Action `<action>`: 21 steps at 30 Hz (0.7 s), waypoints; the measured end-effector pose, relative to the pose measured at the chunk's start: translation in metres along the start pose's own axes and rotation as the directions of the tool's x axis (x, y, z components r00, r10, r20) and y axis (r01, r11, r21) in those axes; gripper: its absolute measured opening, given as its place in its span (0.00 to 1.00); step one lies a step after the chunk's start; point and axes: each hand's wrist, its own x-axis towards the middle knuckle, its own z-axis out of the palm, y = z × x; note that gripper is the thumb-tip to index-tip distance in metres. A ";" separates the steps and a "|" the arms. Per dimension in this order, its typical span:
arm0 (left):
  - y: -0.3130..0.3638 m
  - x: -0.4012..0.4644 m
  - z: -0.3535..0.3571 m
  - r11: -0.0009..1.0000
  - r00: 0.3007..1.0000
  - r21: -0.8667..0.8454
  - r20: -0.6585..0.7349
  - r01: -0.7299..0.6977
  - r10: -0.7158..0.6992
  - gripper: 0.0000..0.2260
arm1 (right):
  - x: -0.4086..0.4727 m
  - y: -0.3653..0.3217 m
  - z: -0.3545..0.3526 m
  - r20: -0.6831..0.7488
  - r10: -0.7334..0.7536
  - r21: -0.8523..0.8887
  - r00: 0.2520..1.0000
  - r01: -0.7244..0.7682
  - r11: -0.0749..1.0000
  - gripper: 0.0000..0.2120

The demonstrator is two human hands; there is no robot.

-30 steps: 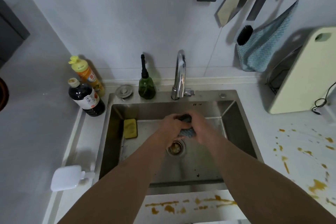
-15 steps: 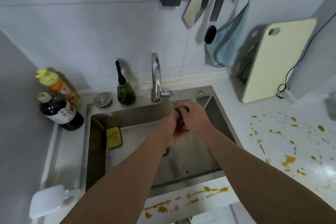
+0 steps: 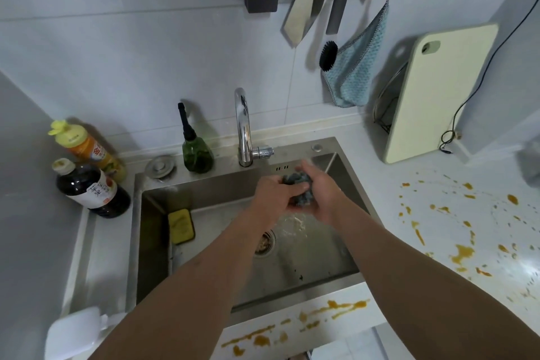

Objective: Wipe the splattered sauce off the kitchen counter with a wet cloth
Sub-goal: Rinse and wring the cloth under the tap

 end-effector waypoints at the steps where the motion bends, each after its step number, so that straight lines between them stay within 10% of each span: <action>1: 0.003 -0.002 0.002 0.998 1.000 0.055 -0.012 -0.024 0.025 0.15 | -0.002 0.003 0.002 0.037 0.051 0.103 0.998 -0.054 0.993 0.19; 5: -0.002 0.008 -0.003 0.994 0.992 0.112 -0.124 0.016 -0.002 0.26 | 0.002 0.005 0.009 0.102 0.007 0.237 0.995 -0.031 0.971 0.18; 10: -0.014 0.035 -0.007 0.954 0.944 0.221 -0.305 0.200 -0.127 0.71 | 0.000 -0.001 0.019 0.097 -0.063 0.233 0.993 0.039 0.972 0.10; 17: 0.018 -0.004 0.013 0.893 0.980 0.441 -0.122 -0.087 0.156 0.14 | 0.007 -0.023 0.015 -0.118 -0.081 0.121 0.990 0.095 0.988 0.15; 21: 0.024 -0.014 0.010 0.887 0.965 0.416 -0.074 -0.201 0.253 0.11 | 0.019 -0.025 0.013 -0.142 -0.073 -0.017 0.987 0.072 0.997 0.03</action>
